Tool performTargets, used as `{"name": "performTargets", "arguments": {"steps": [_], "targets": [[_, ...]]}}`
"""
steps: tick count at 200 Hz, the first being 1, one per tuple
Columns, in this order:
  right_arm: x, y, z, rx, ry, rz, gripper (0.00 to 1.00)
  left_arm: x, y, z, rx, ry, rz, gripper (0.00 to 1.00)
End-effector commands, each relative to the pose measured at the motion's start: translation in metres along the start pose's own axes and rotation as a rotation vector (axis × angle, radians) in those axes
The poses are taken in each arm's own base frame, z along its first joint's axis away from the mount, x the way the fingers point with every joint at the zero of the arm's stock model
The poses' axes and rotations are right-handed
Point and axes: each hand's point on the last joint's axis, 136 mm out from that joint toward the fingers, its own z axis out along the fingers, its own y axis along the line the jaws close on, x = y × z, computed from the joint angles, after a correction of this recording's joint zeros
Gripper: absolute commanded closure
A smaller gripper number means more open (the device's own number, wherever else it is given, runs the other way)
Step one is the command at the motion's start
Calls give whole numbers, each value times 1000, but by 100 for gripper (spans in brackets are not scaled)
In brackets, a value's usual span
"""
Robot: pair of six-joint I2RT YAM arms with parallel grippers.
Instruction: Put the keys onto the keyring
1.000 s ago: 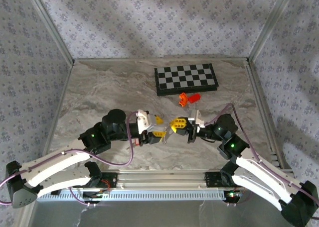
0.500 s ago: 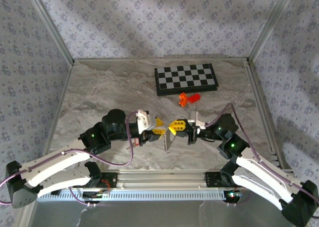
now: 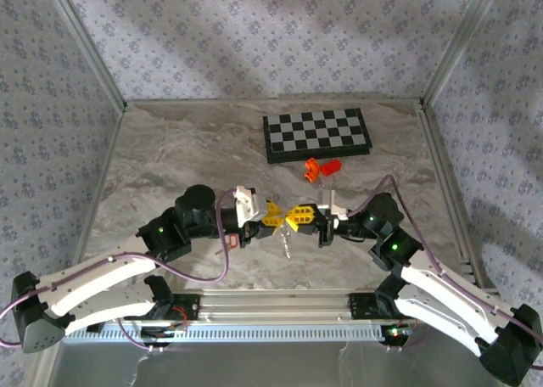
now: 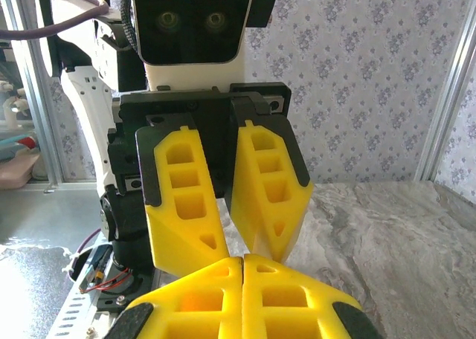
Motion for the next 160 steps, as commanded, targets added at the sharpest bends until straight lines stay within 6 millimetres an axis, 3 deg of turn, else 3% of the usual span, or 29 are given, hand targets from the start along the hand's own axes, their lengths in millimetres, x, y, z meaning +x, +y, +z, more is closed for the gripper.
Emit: {"name": "performTargets", "arguments": {"steps": [1,37,70,114,139,160], "targets": [[-21,6,1,-30,-42,-53,100,-15,-6,2,36,-39,19,79],[-22,7,1,-34,-44,-55,100,-11,-7,4,44,-25,17,80],[-20,8,2,-33,-37,-54,100,-14,-7,2,44,-40,20,100],[-21,6,-1,-12,-18,-63,100,-16,-8,-1,43,-51,25,100],[-21,3,-9,44,18,-69,70,-17,-11,-5,51,-48,39,100],[-21,1,-13,77,48,-76,62,-13,-11,-7,45,-12,57,100]]}}
